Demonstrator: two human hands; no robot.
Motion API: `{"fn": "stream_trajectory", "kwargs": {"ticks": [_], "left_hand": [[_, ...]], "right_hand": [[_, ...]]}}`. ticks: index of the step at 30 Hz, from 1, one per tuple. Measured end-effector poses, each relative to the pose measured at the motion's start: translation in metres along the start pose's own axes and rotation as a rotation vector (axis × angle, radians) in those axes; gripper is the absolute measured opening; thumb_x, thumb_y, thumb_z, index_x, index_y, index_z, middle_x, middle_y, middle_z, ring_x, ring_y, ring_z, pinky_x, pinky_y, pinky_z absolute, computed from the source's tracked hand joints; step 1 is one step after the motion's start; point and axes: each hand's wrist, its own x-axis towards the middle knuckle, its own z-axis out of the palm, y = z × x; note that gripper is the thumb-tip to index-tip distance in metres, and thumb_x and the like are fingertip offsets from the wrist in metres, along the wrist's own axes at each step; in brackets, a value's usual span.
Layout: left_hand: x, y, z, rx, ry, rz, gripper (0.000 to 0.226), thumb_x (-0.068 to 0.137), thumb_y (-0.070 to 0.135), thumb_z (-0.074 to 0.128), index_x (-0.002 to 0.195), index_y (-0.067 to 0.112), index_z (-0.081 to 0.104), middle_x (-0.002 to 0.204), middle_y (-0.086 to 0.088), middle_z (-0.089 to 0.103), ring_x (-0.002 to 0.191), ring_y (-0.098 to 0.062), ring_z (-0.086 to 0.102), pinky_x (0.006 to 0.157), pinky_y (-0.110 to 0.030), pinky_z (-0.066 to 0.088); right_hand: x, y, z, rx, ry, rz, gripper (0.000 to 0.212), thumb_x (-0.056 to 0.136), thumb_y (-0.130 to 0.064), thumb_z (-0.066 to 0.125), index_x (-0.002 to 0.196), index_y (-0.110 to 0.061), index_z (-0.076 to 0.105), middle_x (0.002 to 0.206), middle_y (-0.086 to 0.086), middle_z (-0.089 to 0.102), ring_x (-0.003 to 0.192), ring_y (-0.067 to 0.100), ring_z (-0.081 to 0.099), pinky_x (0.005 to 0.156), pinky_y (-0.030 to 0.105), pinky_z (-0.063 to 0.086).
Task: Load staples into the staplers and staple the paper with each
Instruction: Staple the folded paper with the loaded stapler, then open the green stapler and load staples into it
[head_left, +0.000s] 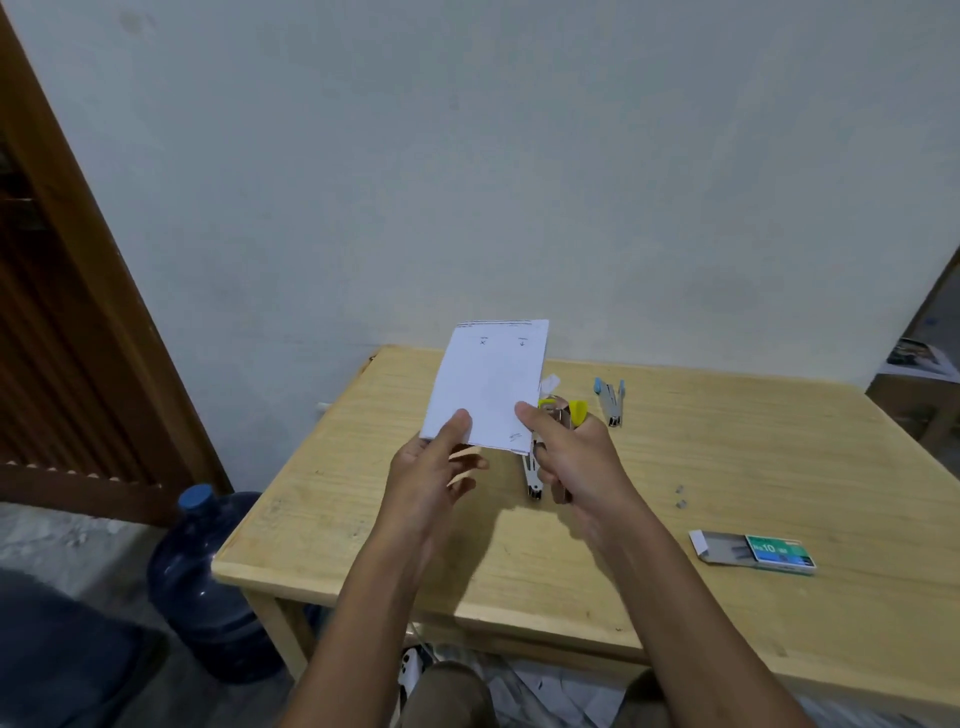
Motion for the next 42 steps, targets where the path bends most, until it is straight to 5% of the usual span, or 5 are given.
{"fn": "stream_trajectory", "kwargs": {"ticks": [7,14,26,34,42], "left_hand": [[0.049,0.002,-0.037,0.334,0.402,0.141,0.023,0.091,0.023,0.065,0.110,0.011,0.063,0.094,-0.007,0.071,0.071,-0.020,0.066,0.060,-0.030,0.052],[0.083,-0.019,-0.059,1.121,0.559,0.249,0.051,0.088,0.036,0.060,0.134,0.024,0.043,0.139,-0.010,0.041,0.127,-0.031,0.038,0.105,-0.043,0.036],[0.107,-0.029,-0.046,1.505,0.287,0.228,0.032,0.097,0.034,0.040,0.115,0.019,0.062,0.126,-0.007,0.053,0.133,-0.027,0.038,0.111,-0.048,0.019],[0.058,-0.071,0.011,1.273,-0.134,0.465,0.074,0.088,0.065,0.043,0.152,0.032,0.029,0.162,0.003,0.022,0.150,-0.013,0.014,0.121,-0.041,0.018],[0.053,-0.064,0.017,1.421,-0.181,0.506,0.076,0.079,0.071,0.020,0.142,0.035,0.044,0.144,0.014,0.046,0.137,-0.008,0.034,0.116,-0.037,0.015]], "right_hand": [[0.010,-0.003,-0.009,-0.193,0.093,0.011,0.024,0.090,-0.033,0.066,0.093,-0.009,0.070,0.071,0.000,0.051,0.050,0.011,0.036,0.055,0.024,0.035],[0.013,0.002,-0.041,-0.244,0.048,0.039,0.014,0.090,-0.018,0.058,0.079,-0.019,0.050,0.081,0.010,0.043,0.059,0.020,0.032,0.059,0.033,0.032],[0.042,0.020,-0.111,-0.681,0.165,0.038,0.020,0.094,-0.019,0.057,0.079,-0.012,0.047,0.069,0.003,0.044,0.058,0.021,0.041,0.054,0.027,0.031],[0.118,0.040,-0.126,-1.252,0.406,0.087,0.022,0.094,-0.033,0.051,0.083,-0.013,0.049,0.108,0.013,0.061,0.079,0.029,0.056,0.065,0.030,0.039],[0.158,0.042,-0.119,-1.225,0.492,0.097,0.029,0.092,-0.039,0.052,0.095,-0.011,0.059,0.110,0.013,0.064,0.094,0.033,0.064,0.072,0.033,0.043]]}}
